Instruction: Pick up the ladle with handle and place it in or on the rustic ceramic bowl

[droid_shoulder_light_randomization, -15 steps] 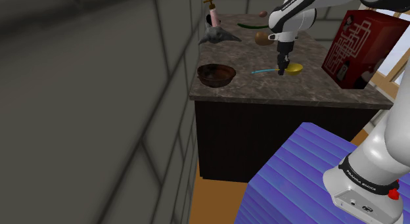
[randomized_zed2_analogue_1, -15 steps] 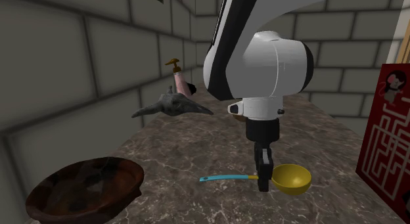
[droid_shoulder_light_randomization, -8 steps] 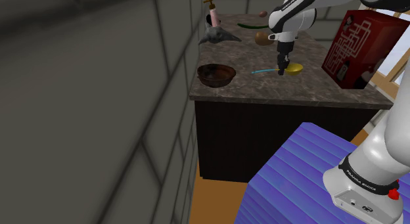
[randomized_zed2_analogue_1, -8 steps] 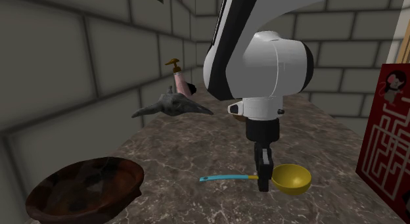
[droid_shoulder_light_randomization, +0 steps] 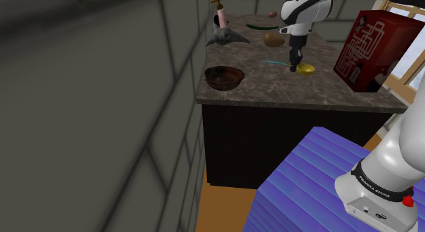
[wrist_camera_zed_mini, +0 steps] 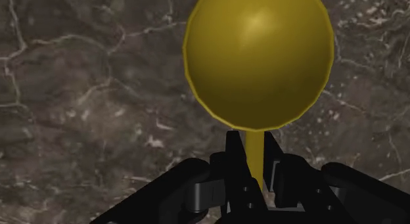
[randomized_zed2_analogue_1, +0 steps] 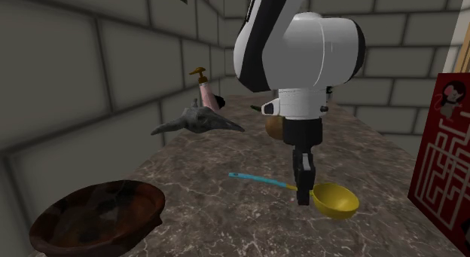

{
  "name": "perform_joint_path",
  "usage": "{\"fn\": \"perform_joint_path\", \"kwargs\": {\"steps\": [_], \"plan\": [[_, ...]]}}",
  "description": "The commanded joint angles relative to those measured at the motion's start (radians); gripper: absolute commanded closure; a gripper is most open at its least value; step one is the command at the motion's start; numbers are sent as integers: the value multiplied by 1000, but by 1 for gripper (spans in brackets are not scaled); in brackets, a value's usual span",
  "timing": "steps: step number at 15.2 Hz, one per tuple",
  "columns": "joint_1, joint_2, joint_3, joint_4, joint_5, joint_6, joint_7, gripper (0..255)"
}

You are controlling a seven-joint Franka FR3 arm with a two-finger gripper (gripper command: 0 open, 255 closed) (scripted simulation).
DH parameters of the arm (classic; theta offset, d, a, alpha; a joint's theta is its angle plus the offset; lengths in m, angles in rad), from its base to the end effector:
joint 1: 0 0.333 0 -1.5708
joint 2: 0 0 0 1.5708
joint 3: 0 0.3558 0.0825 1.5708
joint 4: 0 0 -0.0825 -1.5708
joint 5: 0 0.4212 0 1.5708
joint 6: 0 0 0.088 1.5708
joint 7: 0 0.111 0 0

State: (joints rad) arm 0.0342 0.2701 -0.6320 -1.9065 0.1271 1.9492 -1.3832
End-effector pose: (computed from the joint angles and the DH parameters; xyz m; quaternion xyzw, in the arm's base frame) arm 0.5336 -0.3293 0.3839 -0.9302 -0.3563 0.0660 0.0590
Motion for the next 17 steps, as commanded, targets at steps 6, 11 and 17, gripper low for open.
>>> {"fn": "perform_joint_path", "kwargs": {"steps": [6, 11, 17], "plan": [[7, -39, -9, 52, -27, -83, 15, 255], [10, -62, -13, 95, -41, -145, 23, 255], [12, -81, -17, 155, -54, -220, 30, 255]]}}
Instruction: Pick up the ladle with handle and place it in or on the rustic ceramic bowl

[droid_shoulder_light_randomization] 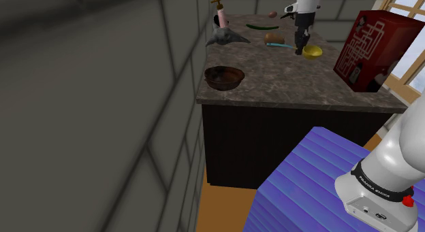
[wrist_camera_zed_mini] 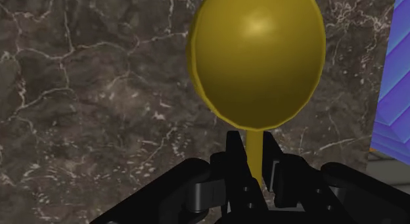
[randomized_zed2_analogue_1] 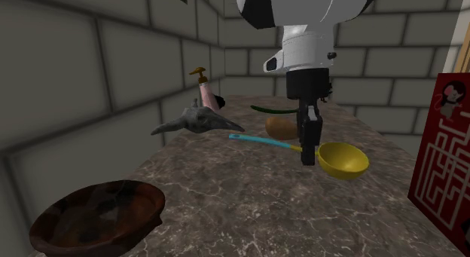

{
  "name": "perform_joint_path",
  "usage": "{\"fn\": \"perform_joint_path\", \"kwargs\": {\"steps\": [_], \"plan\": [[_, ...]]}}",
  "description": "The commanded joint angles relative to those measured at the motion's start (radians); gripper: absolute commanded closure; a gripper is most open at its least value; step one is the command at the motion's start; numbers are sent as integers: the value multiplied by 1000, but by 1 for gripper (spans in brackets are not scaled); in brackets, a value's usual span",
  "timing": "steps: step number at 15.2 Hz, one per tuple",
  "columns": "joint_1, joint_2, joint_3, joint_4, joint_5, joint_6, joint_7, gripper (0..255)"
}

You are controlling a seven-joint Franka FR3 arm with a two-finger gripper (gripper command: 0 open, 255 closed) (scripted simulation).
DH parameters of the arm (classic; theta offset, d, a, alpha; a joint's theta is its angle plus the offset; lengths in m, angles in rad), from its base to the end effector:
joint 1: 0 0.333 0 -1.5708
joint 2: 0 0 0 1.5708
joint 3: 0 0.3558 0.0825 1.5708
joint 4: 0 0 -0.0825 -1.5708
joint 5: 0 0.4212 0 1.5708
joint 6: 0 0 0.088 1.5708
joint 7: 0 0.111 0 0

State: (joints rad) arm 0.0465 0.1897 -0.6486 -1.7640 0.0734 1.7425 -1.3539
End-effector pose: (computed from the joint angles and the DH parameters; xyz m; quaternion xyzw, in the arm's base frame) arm 0.5334 -0.3309 0.4814 -0.9301 -0.3564 0.0659 0.0590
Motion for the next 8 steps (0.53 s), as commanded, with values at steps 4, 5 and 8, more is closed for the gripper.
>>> {"fn": "perform_joint_path", "kwargs": {"steps": [4, 5, 8], "plan": [[0, -9, -2, 58, -6, -65, 3, 255], [0, -10, -2, 70, -7, -78, 4, 255], [-1, -12, -4, 101, -9, -111, 4, 255]]}}
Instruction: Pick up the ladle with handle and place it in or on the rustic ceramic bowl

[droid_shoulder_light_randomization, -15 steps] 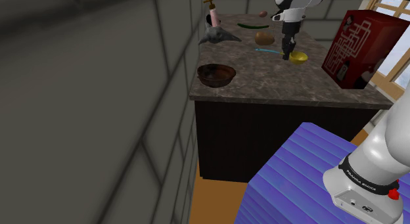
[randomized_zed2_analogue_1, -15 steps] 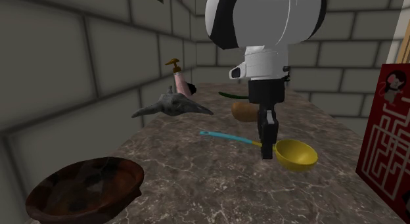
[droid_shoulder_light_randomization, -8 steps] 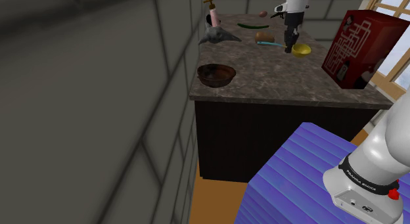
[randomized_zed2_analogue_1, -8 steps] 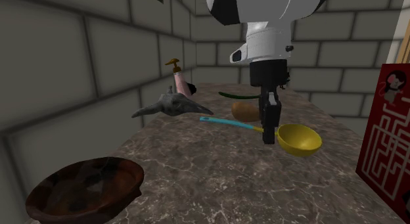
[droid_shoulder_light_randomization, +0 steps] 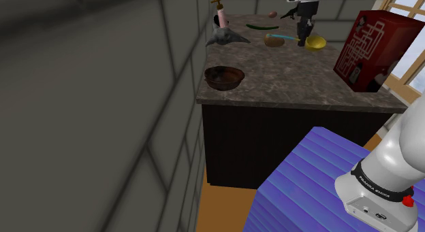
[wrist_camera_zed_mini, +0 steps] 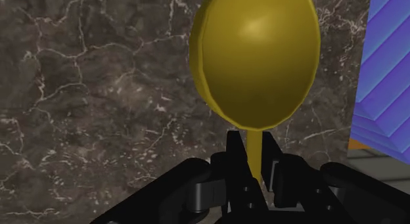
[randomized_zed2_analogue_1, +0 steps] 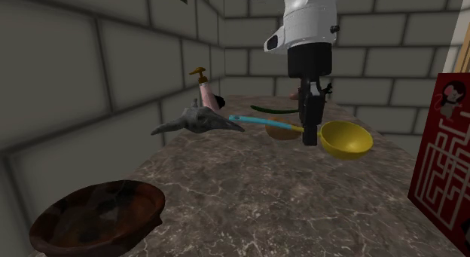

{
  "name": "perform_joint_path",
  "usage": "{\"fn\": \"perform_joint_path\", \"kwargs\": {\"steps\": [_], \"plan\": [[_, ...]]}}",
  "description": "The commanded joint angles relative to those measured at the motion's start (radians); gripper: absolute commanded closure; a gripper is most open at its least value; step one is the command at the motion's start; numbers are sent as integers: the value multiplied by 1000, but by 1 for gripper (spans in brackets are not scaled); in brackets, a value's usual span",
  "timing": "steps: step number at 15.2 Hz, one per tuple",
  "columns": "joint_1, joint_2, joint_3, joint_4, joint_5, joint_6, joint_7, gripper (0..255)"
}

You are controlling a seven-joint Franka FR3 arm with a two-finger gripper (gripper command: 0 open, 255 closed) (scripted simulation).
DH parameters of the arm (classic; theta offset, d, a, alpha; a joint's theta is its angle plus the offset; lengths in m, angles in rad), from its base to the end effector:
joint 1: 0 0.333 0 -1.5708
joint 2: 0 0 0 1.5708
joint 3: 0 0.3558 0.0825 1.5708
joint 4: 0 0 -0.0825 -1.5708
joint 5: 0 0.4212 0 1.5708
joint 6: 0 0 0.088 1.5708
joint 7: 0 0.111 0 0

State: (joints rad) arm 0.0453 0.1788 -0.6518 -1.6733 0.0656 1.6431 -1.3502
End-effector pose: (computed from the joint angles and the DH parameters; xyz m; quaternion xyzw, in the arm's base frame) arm 0.5348 -0.3314 0.5251 -0.9302 -0.3563 0.0660 0.0590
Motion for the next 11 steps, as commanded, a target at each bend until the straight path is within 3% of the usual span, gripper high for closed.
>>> {"fn": "perform_joint_path", "kwargs": {"steps": [1, 11], "plan": [[14, -5, 9, 8, 0, -12, 24, 255], [137, 23, 99, 61, 39, -37, 236, 255]]}}
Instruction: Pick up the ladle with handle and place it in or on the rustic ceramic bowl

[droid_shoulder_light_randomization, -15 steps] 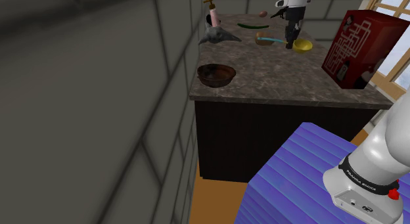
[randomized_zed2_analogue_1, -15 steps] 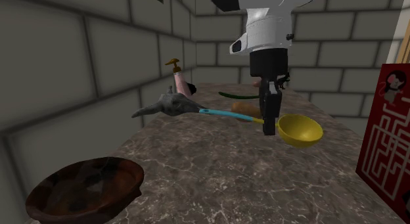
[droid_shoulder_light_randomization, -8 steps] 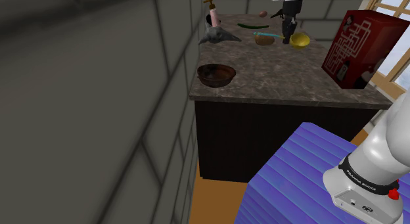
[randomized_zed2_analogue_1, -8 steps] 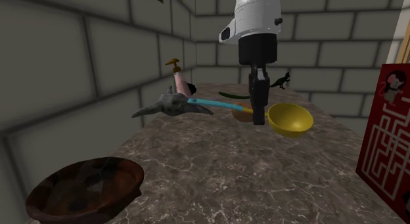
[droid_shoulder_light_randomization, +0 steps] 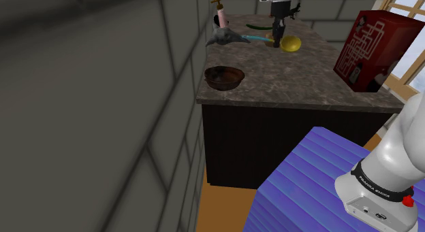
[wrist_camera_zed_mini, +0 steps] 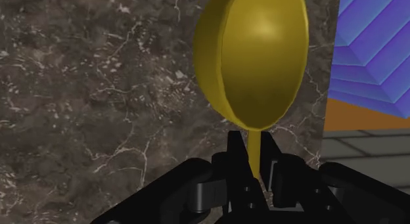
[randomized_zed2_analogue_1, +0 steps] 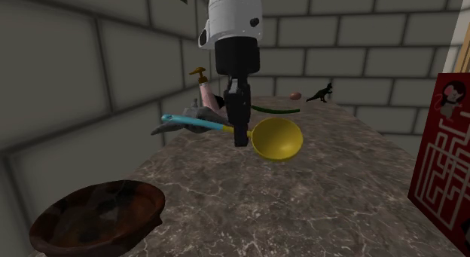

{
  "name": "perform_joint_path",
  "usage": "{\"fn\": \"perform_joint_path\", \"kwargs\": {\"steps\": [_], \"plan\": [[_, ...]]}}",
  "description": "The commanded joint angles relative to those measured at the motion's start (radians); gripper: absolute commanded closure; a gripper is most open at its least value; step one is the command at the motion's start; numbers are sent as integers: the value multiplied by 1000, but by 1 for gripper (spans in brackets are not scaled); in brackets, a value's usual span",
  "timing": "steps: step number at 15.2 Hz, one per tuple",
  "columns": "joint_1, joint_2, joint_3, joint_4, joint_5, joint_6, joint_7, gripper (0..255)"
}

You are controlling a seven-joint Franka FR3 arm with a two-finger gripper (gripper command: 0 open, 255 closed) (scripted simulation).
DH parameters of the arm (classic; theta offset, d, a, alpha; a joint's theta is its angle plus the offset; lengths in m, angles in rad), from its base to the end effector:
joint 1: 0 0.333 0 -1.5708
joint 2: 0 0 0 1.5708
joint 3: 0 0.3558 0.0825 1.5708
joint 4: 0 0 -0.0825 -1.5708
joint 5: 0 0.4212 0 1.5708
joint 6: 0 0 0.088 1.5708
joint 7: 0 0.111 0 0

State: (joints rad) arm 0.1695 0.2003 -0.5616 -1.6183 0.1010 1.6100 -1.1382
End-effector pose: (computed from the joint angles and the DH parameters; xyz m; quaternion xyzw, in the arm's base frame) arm 0.6035 -0.2085 0.5327 -0.9300 -0.3568 0.0661 0.0590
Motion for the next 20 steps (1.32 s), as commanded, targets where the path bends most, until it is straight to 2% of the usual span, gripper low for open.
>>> {"fn": "perform_joint_path", "kwargs": {"steps": [1, 10, 17, 20], "plan": [[24, 10, 18, 18, 9, -8, 43, 255], [100, 134, 90, 196, 79, -65, 203, 255], [130, 300, 143, 452, 145, -152, 324, 255], [138, 292, 143, 398, 142, -107, 320, 255]]}}
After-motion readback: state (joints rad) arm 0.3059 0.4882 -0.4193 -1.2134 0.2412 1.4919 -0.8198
